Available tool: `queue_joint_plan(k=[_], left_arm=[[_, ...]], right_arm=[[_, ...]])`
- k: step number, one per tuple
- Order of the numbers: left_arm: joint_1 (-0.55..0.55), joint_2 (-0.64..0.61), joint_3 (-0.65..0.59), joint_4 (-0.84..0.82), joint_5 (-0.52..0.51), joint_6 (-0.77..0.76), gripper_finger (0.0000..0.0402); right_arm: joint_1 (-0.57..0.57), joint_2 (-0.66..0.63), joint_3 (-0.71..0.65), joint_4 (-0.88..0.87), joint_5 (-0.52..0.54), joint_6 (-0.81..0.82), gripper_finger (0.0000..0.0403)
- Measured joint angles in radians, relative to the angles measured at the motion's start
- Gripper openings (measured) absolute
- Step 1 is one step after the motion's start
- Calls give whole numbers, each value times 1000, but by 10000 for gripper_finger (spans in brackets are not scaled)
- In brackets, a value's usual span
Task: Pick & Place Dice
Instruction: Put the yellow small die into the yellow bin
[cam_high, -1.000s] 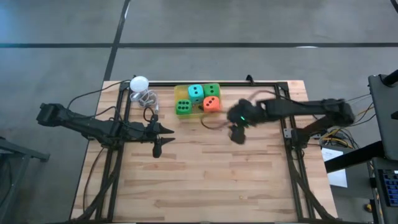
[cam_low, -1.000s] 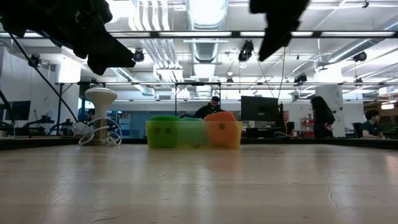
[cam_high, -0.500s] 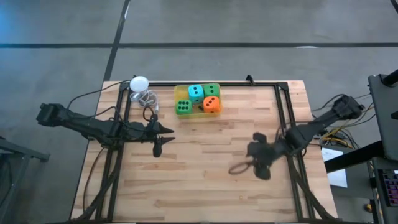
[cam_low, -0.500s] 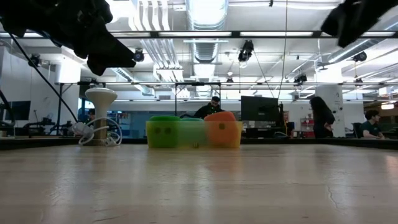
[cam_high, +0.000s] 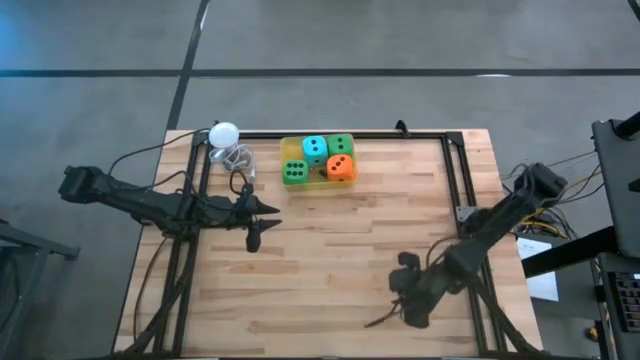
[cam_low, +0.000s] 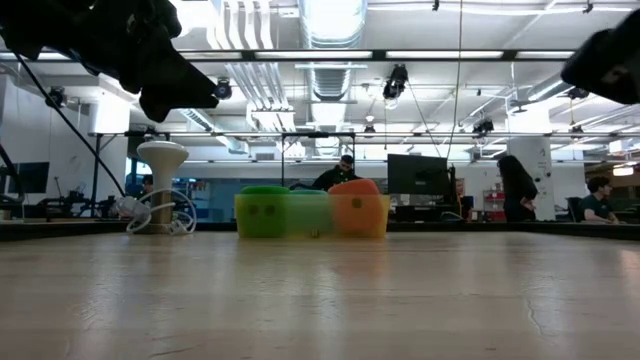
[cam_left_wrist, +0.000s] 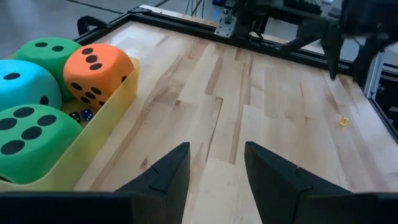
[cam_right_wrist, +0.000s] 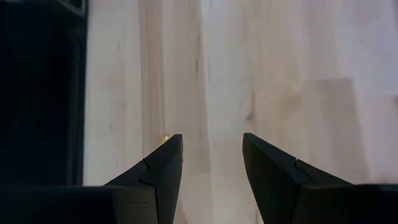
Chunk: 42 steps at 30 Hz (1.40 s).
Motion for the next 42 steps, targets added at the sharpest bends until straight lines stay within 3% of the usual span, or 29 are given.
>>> queue_joint_plan(k=[10,17,21,42], left_arm=[[0,0,0,66,9,-2,159],[0,34,0,63,30,-15,159],[0,59,0,63,31,-14,159],[2,62,2,74,31,-14,159]], right_arm=[[80,281,163,-7,-50,24,164],[81,390,241,-70,-49,14,164],[81,410,261,-127,-49,23,164],[81,439,246,-64,-48,60,164]])
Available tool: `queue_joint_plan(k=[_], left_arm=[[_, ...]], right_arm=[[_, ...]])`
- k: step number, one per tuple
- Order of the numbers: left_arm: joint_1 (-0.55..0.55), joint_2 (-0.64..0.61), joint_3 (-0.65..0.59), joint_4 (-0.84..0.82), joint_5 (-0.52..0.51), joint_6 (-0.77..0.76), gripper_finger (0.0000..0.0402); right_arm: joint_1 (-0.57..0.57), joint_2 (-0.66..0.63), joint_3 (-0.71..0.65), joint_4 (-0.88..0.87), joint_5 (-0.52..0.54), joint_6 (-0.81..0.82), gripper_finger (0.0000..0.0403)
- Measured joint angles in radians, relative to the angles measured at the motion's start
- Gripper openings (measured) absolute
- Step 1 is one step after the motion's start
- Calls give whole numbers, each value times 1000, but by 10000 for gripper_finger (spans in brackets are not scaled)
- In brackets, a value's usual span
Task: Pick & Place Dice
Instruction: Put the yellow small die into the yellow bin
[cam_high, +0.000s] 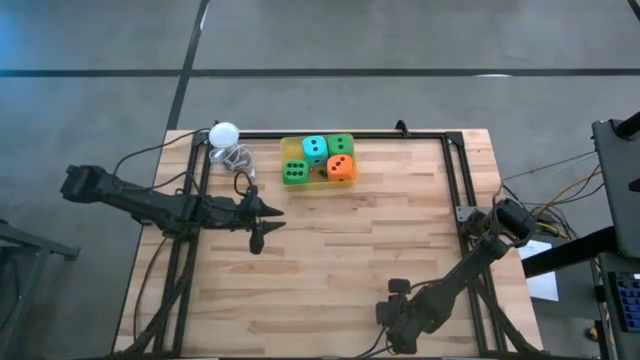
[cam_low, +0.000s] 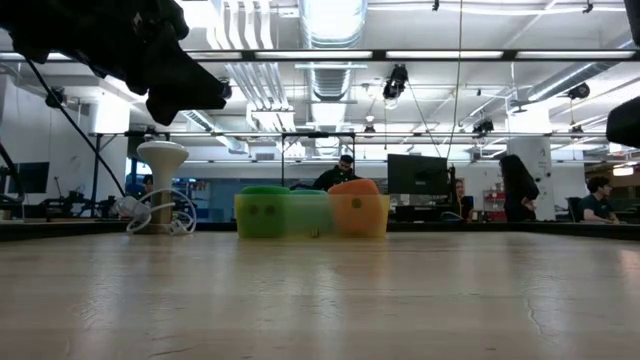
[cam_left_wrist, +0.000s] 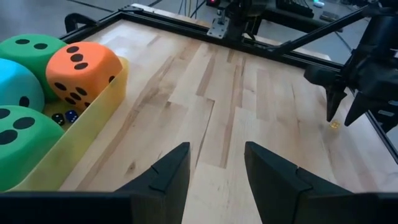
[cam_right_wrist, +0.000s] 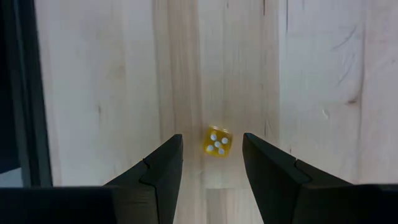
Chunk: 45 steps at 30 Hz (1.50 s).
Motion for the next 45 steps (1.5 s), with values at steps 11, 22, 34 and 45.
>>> queue_joint_plan(k=[11,22,34,45], left_arm=[[0,0,0,4,0,0,159],[0,0,1,4,0,0,159],[0,0,1,4,-1,0,159],[0,0,1,4,-4,0,159]], right_arm=[[0,56,4,4,4,-4,152],[-2,40,2,-5,-3,-20,42],[-10,-9,-2,-20,18,-68,39],[-97,-105,-1,-96,110,-100,38]])
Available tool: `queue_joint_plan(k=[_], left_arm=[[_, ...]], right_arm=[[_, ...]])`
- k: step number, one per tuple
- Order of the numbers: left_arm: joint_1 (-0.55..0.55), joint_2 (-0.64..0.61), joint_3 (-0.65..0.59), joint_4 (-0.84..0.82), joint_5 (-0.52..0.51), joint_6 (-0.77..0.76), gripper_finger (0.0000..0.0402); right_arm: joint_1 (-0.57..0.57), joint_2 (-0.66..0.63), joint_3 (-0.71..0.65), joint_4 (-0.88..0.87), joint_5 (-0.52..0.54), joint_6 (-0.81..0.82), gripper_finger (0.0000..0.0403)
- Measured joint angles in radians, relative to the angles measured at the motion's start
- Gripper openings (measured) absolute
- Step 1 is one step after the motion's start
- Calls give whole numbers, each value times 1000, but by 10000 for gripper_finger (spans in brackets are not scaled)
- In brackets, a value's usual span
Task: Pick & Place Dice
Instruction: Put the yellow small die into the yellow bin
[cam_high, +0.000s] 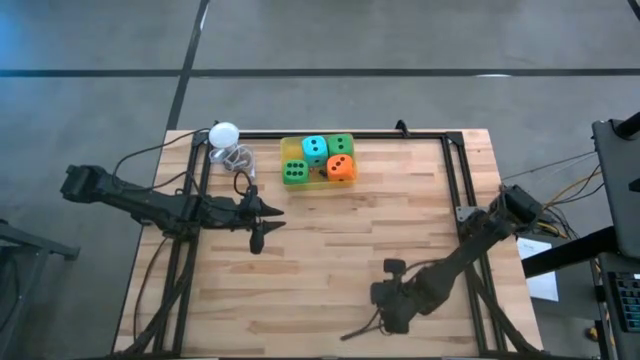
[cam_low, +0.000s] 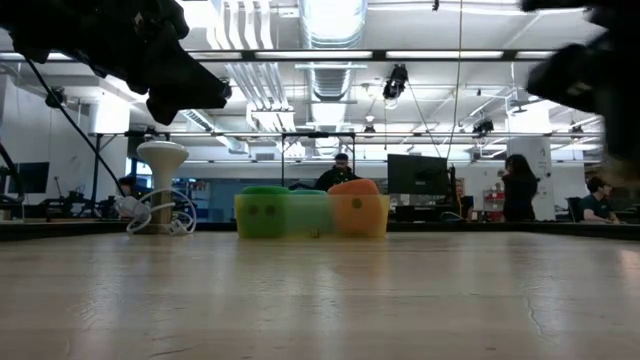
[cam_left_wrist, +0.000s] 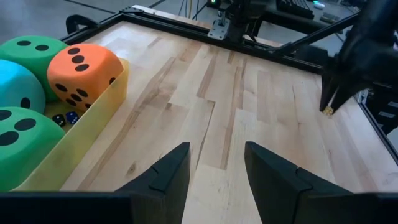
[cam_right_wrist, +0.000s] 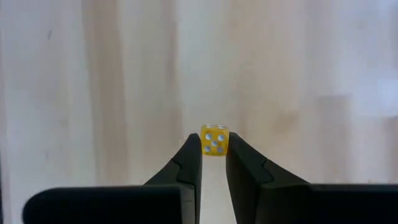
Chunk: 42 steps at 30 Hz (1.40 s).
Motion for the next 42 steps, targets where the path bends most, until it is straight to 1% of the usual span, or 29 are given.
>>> queue_joint_plan(k=[6,10,14,19,25,29,31,35,42], left_arm=[[0,0,0,0,0,0,159],[0,0,0,0,0,0,159],[0,-1,0,0,0,0,159],[0,-1,0,0,0,7,159],[0,-1,0,0,0,16,159],[4,-1,0,0,0,24,159],[6,-1,0,0,0,27,159],[13,-1,0,0,0,47,159],[20,-1,0,0,0,50,159]], right_arm=[[-113,-116,0,-10,59,-101,38],[-225,-187,0,-10,67,-235,38],[-367,-239,0,-11,67,-394,38],[-587,-255,0,25,-5,-570,38],[-848,-218,0,204,-178,-729,38],[-970,-186,0,308,-247,-781,38],[-1014,-164,7,310,-268,-795,38],[-1058,-92,66,309,-301,-816,38],[-1060,69,269,276,-305,-855,38]])
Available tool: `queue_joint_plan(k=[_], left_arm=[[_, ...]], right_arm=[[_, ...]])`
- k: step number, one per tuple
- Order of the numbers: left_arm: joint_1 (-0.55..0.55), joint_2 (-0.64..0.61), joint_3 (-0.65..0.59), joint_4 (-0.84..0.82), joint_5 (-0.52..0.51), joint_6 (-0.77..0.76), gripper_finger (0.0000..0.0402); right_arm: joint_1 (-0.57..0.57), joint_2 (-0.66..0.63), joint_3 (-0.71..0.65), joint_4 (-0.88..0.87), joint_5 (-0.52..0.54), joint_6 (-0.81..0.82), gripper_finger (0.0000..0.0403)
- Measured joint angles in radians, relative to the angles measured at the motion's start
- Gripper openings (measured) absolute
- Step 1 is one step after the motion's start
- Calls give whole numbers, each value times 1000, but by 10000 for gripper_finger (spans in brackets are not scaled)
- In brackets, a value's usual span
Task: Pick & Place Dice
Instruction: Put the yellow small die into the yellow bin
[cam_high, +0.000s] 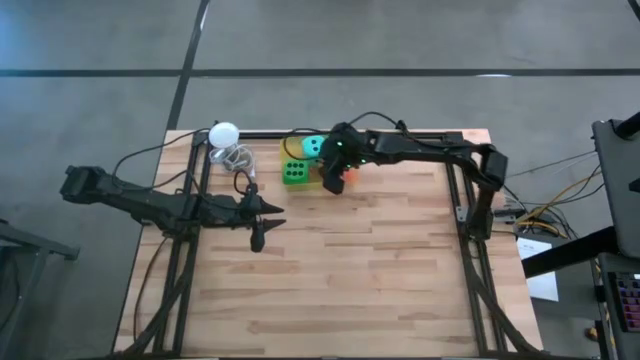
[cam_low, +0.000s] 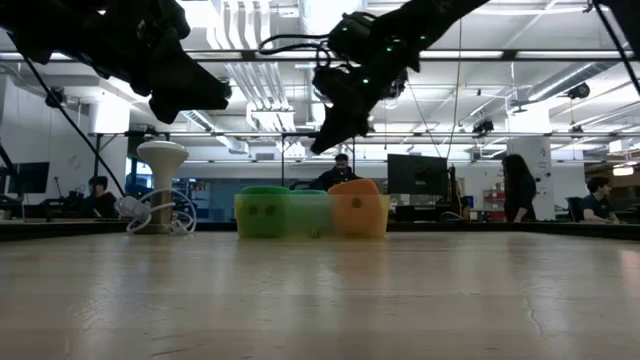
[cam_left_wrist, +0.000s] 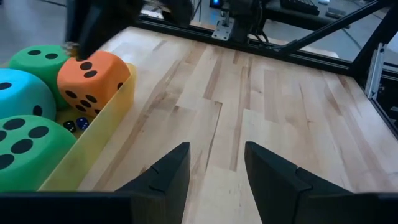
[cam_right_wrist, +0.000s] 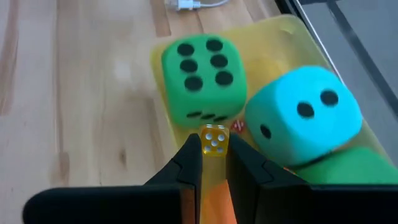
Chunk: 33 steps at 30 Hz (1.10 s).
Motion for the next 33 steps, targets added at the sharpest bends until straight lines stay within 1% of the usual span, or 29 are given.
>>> queue_joint_plan(k=[6,9,13,18,26,33], left_arm=[[0,0,0,-2,0,0,159],[0,1,0,-4,0,0,159],[0,1,0,-6,0,0,159],[0,1,0,-7,0,0,159],[0,1,0,-7,0,0,159],[0,1,0,-7,0,0,159]], right_arm=[[-7,141,181,-160,10,2,38],[-7,200,248,-228,16,8,38],[-7,255,310,-303,64,16,38],[-9,269,336,-318,67,14,38],[-26,264,336,-364,68,31,38],[-23,263,336,-366,65,30,38]])
